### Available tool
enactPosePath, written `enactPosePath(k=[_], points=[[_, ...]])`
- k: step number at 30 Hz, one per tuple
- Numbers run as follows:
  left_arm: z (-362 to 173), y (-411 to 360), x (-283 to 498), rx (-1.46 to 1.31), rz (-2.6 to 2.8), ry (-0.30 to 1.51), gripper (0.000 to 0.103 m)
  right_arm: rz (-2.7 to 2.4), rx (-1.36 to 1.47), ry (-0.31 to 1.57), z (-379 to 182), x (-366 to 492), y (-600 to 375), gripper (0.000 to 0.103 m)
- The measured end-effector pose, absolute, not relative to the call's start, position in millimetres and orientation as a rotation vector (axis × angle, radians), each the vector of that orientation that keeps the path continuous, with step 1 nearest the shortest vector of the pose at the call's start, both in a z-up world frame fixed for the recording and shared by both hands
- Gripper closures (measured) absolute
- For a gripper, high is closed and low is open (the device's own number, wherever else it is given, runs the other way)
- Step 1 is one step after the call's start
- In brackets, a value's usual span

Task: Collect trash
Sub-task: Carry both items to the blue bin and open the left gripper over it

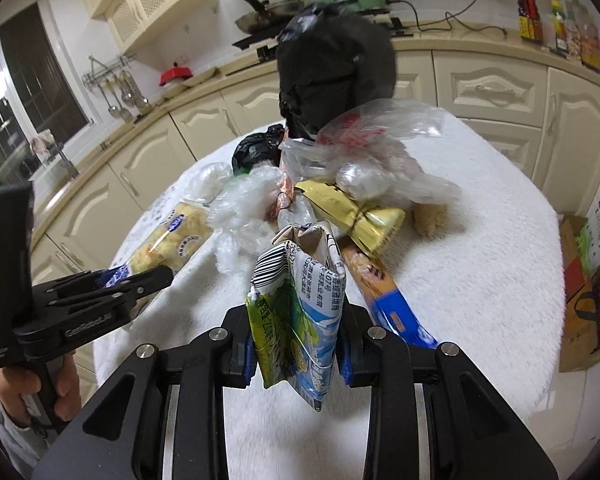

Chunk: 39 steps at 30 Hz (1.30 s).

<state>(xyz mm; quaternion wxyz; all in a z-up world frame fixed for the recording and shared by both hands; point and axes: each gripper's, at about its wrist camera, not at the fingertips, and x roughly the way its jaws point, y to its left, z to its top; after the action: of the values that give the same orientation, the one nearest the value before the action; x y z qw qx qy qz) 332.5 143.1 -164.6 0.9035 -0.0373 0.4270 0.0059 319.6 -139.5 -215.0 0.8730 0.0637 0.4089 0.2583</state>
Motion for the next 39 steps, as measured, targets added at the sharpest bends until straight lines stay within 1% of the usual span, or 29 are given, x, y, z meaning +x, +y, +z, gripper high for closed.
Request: enactPosePath(k=[6,9,15,20,23,27,35,39], points=[[-129.6,110.6,288.0,-0.095,-0.018,0.826,0.072,0.528,0.183,0.837,-209.4,303.4,-168.7,0.072],[-109.0,81.0,268.9,-0.080,-0.059,0.796,0.072,0.501,0.214,0.813,-204.5,295.3,-189.9,0.072],[-86.3,5.8,268.8,0.002,-0.186,0.777,0.072,0.403,0.287,0.750,-191.0,286.7,-252.3,0.072],[-81.5,-74.9,282.8,0.056,-0.314,0.786,0.072,0.291,0.330,0.746,-198.8,288.6,-309.6,0.072],[-90.9,-114.3,296.1,0.095,-0.367,0.811,0.072,0.218,0.353,0.750,-205.2,293.0,-342.8,0.072],[-119.8,-181.0,321.5,0.144,-0.464,0.896,0.072,0.111,0.363,0.788,-228.1,302.4,-386.3,0.072],[-192.0,-292.1,387.9,0.235,-0.569,1.089,0.072,-0.065,0.398,0.905,-299.4,330.0,-464.5,0.072],[-224.7,-323.6,424.3,0.251,-0.577,1.156,0.072,-0.096,0.418,0.963,-334.4,347.4,-484.7,0.072]])
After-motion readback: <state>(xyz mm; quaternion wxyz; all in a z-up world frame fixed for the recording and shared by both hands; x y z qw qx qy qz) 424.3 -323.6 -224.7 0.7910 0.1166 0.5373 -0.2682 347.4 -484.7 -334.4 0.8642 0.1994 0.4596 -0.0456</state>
